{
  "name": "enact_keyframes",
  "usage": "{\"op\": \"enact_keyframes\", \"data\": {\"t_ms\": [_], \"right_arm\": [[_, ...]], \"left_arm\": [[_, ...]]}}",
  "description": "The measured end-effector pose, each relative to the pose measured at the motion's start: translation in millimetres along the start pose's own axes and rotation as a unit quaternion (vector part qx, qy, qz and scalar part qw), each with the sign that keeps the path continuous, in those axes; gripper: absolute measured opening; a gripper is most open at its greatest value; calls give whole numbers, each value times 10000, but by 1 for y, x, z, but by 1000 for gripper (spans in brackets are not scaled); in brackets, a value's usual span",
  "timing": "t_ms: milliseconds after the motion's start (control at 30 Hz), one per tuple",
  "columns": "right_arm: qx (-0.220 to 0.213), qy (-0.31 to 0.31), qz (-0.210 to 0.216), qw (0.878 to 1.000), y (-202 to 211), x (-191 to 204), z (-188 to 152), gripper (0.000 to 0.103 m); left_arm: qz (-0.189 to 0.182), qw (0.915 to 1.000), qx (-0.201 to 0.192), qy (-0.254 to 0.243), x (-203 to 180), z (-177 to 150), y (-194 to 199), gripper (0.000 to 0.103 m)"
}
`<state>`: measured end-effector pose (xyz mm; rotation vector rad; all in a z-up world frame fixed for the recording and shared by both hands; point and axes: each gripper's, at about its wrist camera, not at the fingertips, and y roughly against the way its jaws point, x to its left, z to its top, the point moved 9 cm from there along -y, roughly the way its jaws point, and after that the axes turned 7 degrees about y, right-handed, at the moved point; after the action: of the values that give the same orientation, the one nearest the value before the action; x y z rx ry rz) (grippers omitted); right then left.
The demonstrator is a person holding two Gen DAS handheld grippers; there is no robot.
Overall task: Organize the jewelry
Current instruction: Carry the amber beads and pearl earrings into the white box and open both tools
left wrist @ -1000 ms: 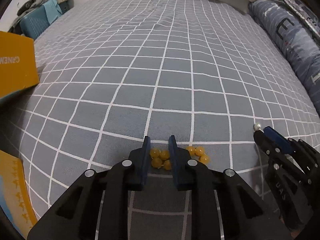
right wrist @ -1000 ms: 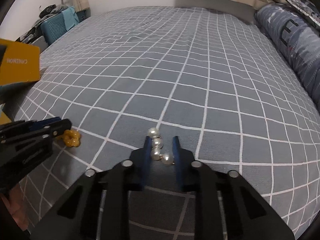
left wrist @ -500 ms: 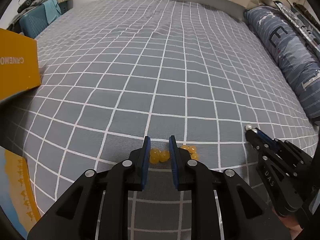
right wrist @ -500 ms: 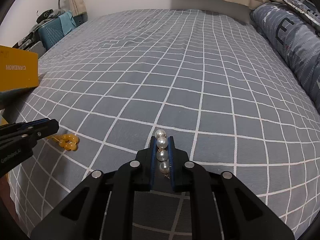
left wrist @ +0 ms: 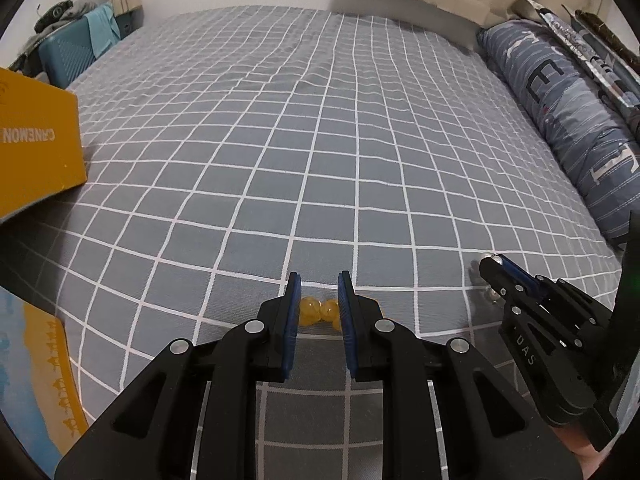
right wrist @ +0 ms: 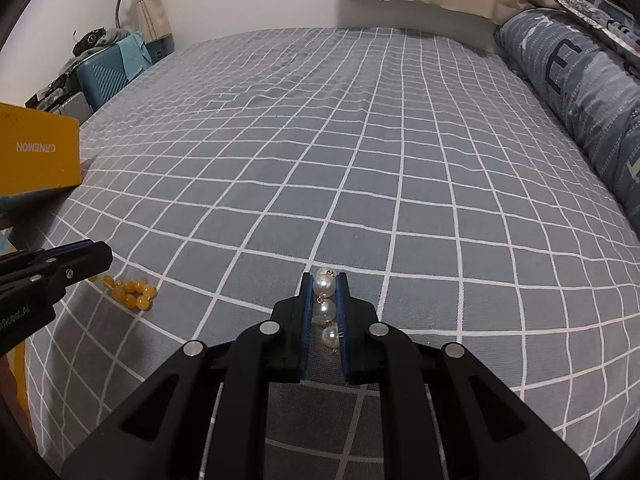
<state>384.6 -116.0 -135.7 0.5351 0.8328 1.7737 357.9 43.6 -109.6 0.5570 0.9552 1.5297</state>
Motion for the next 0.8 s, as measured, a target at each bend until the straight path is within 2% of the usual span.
{"op": "enact_keyframes", "data": {"t_ms": [367,800], "right_arm": [[-59,-213,17,9998,25,-4,4,10],[-139,-320,-149,9993,67,4,12,11]], "left_arm": [[-10,9998,-170,-50,-5,3,38,18],[-21,9993,-347,-121,1,2,82,18]]}}
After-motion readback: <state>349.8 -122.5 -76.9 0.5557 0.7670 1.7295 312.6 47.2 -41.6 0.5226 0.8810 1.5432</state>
